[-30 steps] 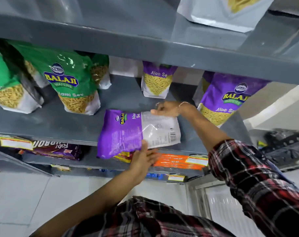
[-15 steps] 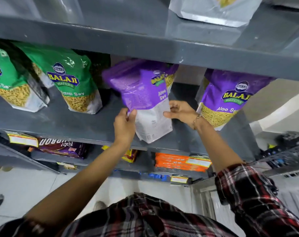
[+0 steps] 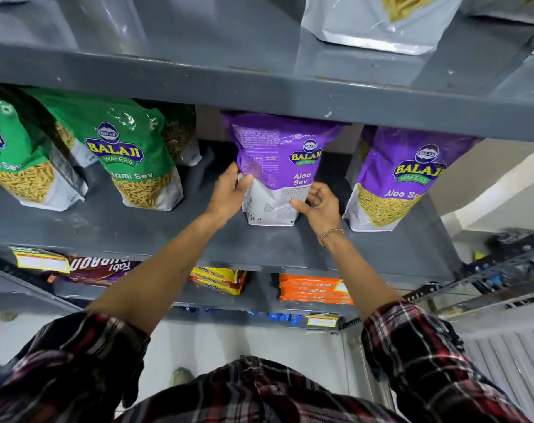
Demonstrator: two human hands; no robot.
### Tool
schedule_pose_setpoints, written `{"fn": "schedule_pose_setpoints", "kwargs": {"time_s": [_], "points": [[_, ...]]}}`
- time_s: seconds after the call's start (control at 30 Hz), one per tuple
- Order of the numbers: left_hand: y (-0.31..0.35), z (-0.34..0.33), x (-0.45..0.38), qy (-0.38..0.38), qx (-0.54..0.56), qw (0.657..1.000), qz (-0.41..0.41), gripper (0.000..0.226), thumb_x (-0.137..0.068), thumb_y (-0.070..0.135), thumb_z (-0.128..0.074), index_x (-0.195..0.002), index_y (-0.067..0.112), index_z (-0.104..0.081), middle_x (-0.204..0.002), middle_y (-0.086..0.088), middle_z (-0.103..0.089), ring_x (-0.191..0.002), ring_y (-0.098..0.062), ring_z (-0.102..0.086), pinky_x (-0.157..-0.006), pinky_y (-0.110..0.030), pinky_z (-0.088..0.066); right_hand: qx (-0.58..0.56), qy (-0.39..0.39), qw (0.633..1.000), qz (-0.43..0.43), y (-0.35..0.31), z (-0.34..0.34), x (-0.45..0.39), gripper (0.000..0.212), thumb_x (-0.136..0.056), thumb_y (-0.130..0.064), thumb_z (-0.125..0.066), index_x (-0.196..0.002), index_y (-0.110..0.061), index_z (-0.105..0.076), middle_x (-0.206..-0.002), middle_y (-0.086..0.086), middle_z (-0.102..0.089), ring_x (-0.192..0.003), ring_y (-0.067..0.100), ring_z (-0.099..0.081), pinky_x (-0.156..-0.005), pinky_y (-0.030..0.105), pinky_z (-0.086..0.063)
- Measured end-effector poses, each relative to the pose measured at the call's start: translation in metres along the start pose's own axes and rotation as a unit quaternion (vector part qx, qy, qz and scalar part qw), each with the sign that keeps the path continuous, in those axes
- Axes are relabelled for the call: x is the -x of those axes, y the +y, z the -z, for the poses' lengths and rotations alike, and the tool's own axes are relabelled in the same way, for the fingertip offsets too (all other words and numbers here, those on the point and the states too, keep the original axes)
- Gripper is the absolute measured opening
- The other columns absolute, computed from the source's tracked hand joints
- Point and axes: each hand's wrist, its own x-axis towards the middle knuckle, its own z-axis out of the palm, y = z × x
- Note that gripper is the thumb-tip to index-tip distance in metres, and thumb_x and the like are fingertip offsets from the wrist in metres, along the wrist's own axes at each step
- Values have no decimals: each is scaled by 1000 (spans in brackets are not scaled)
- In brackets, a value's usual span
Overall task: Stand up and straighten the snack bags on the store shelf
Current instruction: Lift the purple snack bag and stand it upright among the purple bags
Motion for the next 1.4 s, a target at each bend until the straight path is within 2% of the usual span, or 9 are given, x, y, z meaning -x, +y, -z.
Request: {"fn": "schedule_pose_setpoints", "kwargs": {"time_s": [0.1,0.2,0.3,0.4,0.53,0.83,1.0,1.3,1.4], "points": [[1,2,-3,-14,-22,1000,12,37,-84,29,-49,-115,8,-54,-110,-8,-66,-99,-23,-62,-94,-46,-49,-13,7,1000,2,1,-2,3,39,-70,0,-75,-98,-19,-55,-106,8,-65,-98,20,-63,-90,30,-53],[4,0,12,80,-27,996,31,43,-76,39,-63,-101,6,-53,-99,-1,-56,-85,-18,-57,-81,-39,-50,7,-36,999,-38,7,1,8,44,-73,-5,-74,-110,-12,-51,-113,6,-63,-104,16,-61,-90,25,-52],[-3,-14,46,83,-84,993,-14,38,-73,23,-77,-98,7,-53,-86,5,-50,-77,-10,-52,-73,-18,-44,66,-81,991,-81,22,7,14,47,-79,-1,-67,-122,-7,-46,-121,11,-58,-114,22,-56,-100,32,-44],[-11,-33,71,-79,-123,987,-73,48,-75,23,-77,-116,11,-56,-99,-5,-60,-88,-14,-55,-86,-27,-46,104,-77,989,-73,22,10,9,37,-84,8,-54,-119,-1,-49,-122,21,-59,-109,22,-57,-98,28,-45],[-21,-41,72,-144,-161,973,-84,64,-78,30,-73,-134,18,-45,-130,-6,-49,-120,-17,-48,-102,-27,-37,144,-71,984,-73,21,14,8,25,-87,10,-46,-106,-1,-57,-109,18,-66,-100,24,-62,-99,36,-47],[-23,-36,74,-36,-161,985,-45,53,-84,30,-68,-121,3,-41,-121,-13,-38,-113,-24,-48,-92,-27,-41,195,-76,978,-23,29,-8,45,51,-69,26,-27,-100,5,-63,-105,25,-67,-79,8,-64,-75,2,-46],[-21,-33,71,-32,-127,991,-11,65,-86,32,-65,-129,0,-30,-128,-16,-34,-120,-25,-44,-100,-37,-42,255,-103,961,25,28,-29,59,50,-76,19,-32,-108,-3,-63,-107,18,-65,-95,29,-64,-80,3,-43],[-26,-26,67,-45,-109,993,9,56,-90,36,-58,-129,7,-32,-130,-11,-40,-117,-20,-47,-94,-35,-45,358,-267,893,60,15,-19,53,41,-88,3,-45,-123,-15,-56,-103,14,-65,-87,21,-58,-86,21,-44],[-25,-23,61,-38,-109,993,18,39,-95,26,-50,-124,5,-37,-125,-15,-47,-111,-24,-51,-89,-32,-42,327,-221,916,73,13,-14,48,32,-87,-1,-53,-111,-17,-66,-101,8,-68,-86,12,-58,-83,10,-44]]}}
